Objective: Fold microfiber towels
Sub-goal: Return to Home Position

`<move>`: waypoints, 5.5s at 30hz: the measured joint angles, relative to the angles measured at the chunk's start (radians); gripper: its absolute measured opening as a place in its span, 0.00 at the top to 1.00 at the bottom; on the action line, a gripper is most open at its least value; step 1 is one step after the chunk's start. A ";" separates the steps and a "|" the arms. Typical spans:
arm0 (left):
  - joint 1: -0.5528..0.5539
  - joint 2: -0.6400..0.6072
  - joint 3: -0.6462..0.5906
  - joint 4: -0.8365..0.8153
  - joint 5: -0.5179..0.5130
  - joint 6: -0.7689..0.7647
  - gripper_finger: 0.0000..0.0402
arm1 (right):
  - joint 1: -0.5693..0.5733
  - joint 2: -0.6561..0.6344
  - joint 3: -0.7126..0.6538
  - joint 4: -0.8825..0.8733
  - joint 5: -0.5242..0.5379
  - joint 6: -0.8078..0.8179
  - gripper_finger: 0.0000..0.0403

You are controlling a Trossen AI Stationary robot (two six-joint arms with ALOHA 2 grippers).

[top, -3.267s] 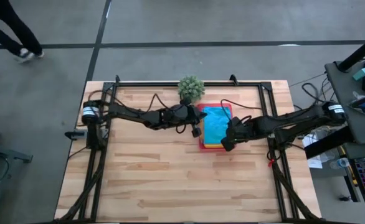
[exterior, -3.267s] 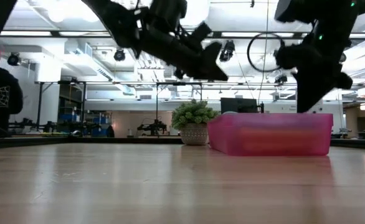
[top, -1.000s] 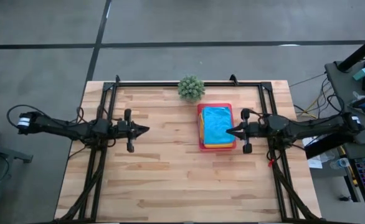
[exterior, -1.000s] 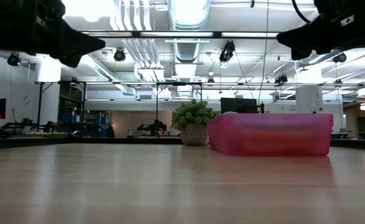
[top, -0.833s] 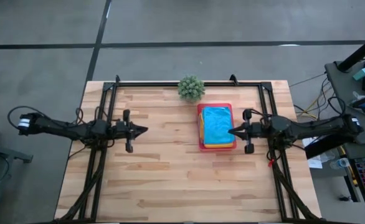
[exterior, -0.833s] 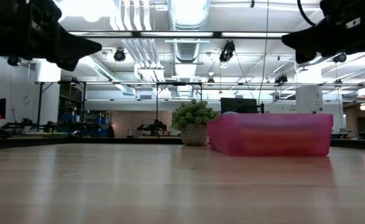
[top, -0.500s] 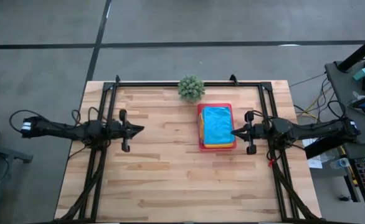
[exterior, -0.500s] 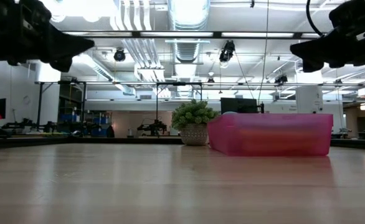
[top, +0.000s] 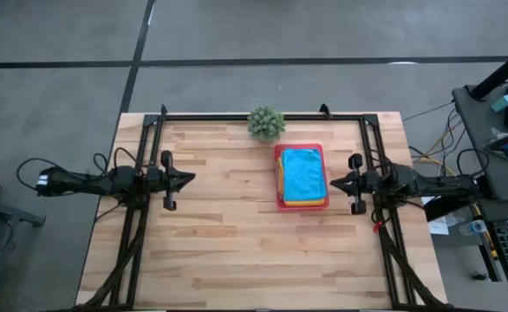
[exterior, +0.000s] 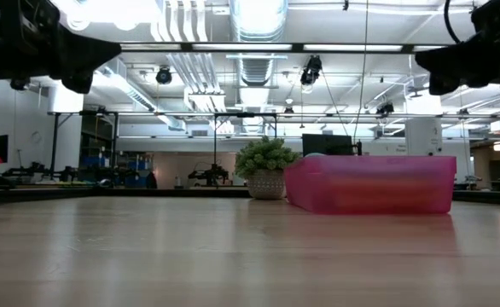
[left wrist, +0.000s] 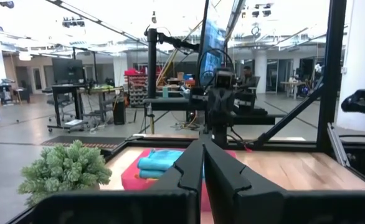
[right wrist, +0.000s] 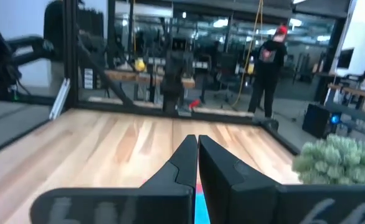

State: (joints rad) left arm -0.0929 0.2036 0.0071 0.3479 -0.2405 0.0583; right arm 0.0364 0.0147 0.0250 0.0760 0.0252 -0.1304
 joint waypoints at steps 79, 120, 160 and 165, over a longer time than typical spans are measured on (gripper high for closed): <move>0.000 0.095 -0.003 0.002 -0.071 0.005 1.00 | -0.005 0.080 -0.013 -0.060 0.002 0.131 0.98; 0.000 0.095 -0.003 0.001 -0.071 0.005 1.00 | -0.005 0.080 -0.014 -0.060 0.002 0.131 0.98; 0.001 0.095 -0.003 0.002 -0.071 0.005 1.00 | -0.005 0.079 -0.014 -0.060 0.002 0.131 0.98; 0.001 0.095 -0.003 0.002 -0.071 0.005 1.00 | -0.004 0.079 -0.014 -0.060 0.002 0.131 0.98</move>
State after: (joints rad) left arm -0.0921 0.2989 0.0044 0.3495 -0.3115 0.0631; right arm 0.0322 0.0940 0.0112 0.0162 0.0273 0.0002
